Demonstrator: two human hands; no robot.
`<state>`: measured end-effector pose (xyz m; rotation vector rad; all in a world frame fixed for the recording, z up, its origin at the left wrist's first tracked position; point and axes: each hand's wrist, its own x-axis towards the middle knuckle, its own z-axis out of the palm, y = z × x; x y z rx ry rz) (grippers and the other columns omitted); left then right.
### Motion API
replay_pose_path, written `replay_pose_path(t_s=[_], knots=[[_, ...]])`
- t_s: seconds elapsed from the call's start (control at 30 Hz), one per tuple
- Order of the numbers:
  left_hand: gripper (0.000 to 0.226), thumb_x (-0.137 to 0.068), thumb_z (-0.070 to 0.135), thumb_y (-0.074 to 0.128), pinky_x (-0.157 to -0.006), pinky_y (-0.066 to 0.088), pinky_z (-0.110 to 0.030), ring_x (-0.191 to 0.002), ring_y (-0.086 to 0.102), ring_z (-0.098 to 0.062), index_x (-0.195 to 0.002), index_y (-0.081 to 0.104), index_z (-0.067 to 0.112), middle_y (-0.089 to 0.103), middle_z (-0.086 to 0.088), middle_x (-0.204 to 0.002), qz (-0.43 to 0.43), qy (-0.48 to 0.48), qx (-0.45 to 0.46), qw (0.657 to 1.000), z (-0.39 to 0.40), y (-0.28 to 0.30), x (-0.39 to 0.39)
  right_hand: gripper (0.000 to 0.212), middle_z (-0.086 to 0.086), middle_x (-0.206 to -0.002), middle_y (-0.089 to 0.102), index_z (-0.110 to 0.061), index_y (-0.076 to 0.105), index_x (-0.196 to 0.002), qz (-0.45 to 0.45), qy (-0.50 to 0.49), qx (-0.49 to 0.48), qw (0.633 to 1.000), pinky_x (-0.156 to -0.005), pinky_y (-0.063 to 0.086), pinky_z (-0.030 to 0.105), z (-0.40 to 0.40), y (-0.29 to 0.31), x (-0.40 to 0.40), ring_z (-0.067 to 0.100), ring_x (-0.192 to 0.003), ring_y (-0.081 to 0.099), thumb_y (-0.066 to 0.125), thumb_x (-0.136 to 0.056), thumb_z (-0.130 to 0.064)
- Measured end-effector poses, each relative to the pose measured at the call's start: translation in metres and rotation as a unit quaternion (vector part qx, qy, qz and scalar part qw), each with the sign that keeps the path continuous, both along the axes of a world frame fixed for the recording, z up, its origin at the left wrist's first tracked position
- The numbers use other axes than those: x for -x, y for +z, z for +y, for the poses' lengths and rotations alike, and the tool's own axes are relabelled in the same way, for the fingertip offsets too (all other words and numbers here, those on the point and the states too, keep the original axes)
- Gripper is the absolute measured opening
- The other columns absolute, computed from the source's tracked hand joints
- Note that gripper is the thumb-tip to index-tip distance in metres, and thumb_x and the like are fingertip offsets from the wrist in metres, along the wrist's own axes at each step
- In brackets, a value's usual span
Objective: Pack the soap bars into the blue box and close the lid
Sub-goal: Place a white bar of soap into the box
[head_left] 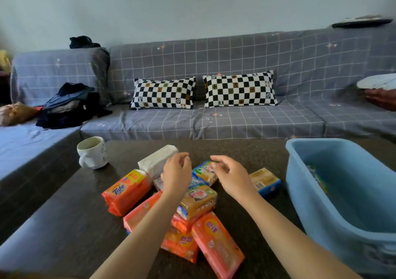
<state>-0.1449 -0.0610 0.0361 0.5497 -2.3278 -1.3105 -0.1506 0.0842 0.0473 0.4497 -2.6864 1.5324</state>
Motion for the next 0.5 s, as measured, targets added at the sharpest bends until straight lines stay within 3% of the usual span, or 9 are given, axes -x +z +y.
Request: replay_pose_path(t_s=[0.07,0.2,0.37,0.5], knots=[[0.030,-0.093,0.027,0.046,-0.106,0.035,-0.043,-0.121,0.052,-0.025,-0.116,0.064,0.020,0.062,-0.004,-0.124,-0.040,0.029,0.053,0.997,-0.024,-0.009,0.004,0.032,-0.002,-0.122,0.061,-0.026,0.056,-0.126,-0.022,0.012,-0.001,1.000,-0.077,0.038,0.016,-0.021,-0.011,0.006,0.008,-0.106,0.055,0.047,-0.095,-0.029],[0.042,-0.094,0.026,0.046,-0.114,0.024,-0.042,-0.137,0.036,-0.025,-0.133,0.053,0.012,0.043,-0.008,-0.147,-0.072,0.036,0.111,0.991,-0.066,-0.023,0.018,0.034,-0.001,-0.128,0.058,-0.025,0.055,-0.128,-0.063,0.031,-0.014,0.997,-0.082,0.039,0.020,-0.054,-0.029,0.022,0.012,-0.115,0.054,0.047,-0.095,-0.029],[0.056,-0.094,0.037,0.045,-0.119,0.007,-0.043,-0.146,0.018,-0.024,-0.144,0.037,0.013,0.028,-0.012,-0.155,-0.159,0.026,0.181,0.970,-0.110,-0.038,0.053,0.036,-0.002,-0.127,0.058,-0.021,0.054,-0.130,-0.074,0.054,-0.036,0.995,-0.085,0.038,0.018,-0.079,-0.042,0.042,0.011,-0.115,0.053,0.049,-0.095,-0.029],[0.057,-0.087,0.044,0.054,-0.112,0.022,-0.041,-0.137,0.032,-0.031,-0.139,0.046,0.023,0.040,-0.008,-0.149,-0.198,0.009,0.204,0.959,-0.130,-0.046,0.071,0.038,-0.002,-0.122,0.060,-0.023,0.052,-0.131,-0.065,0.060,-0.044,0.995,-0.086,0.042,0.021,-0.092,-0.048,0.053,0.010,-0.109,0.054,0.048,-0.095,-0.031]])
